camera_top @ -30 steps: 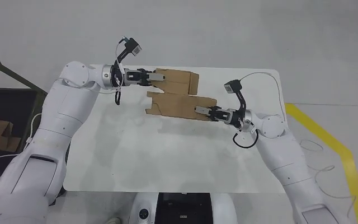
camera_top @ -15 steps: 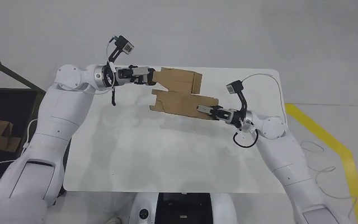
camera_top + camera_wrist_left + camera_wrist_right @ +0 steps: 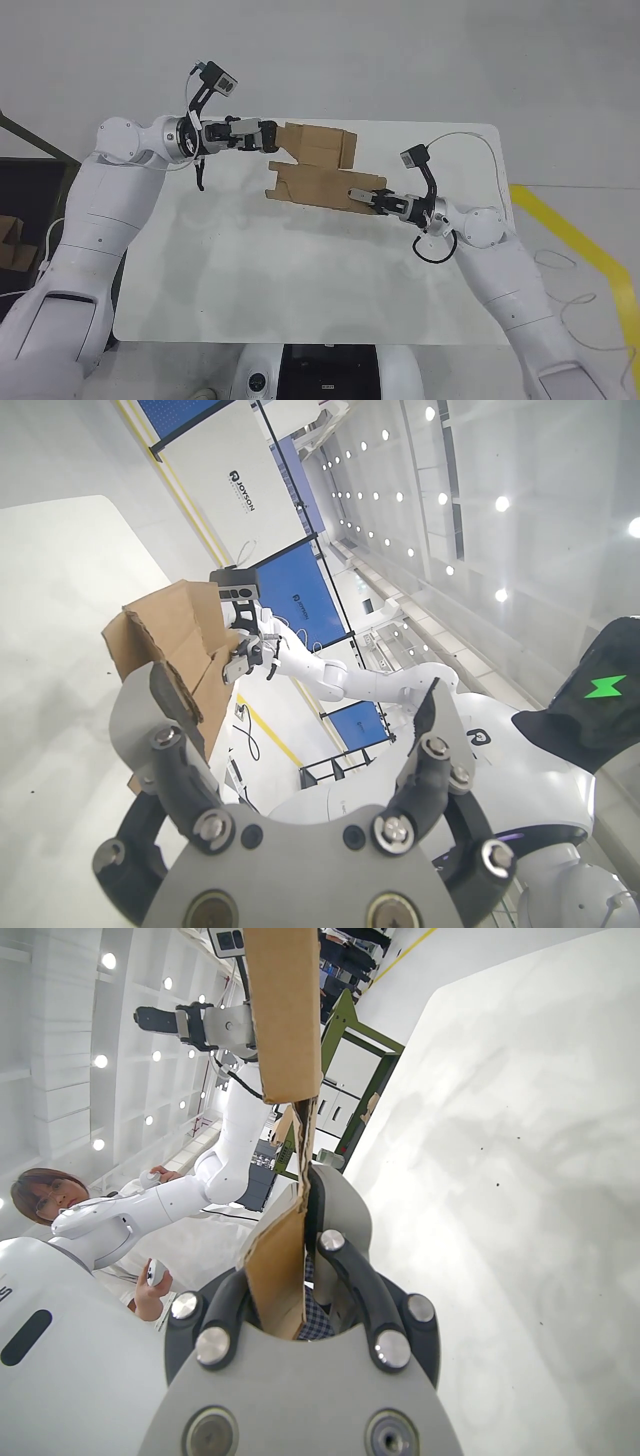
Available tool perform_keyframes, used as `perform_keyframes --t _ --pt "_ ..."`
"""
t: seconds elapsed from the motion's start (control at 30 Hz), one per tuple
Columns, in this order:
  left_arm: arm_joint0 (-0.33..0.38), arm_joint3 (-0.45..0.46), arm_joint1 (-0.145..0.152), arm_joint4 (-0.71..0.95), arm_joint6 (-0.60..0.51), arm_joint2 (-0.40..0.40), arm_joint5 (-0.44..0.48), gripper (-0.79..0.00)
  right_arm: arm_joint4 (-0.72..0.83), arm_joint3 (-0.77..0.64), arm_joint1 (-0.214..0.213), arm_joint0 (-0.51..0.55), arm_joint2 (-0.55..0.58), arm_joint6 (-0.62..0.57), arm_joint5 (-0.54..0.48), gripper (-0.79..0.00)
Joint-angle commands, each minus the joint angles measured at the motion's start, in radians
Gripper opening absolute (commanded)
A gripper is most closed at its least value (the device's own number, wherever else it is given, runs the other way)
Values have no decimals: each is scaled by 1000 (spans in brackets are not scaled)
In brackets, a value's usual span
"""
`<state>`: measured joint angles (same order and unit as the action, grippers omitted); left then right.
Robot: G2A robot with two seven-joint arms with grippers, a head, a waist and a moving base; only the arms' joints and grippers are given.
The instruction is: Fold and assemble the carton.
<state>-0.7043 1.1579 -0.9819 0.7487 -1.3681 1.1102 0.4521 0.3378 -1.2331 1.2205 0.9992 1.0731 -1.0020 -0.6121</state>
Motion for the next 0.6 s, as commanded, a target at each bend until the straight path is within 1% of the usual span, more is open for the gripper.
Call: perform_keyframes --t 0.0,0.37,0.57 --pt "4 -2 -3 3 3 -6 3 0 2 0 1 0 -5 -1 -2 -785" --pt "34 -49 -17 -40 10 -35 10 0 25 -19 -4 15 -2 -10 -9 -785" --pt "38 -49 -21 -54 2 -48 2 0 24 -34 -5 21 -3 -3 -6 -785"
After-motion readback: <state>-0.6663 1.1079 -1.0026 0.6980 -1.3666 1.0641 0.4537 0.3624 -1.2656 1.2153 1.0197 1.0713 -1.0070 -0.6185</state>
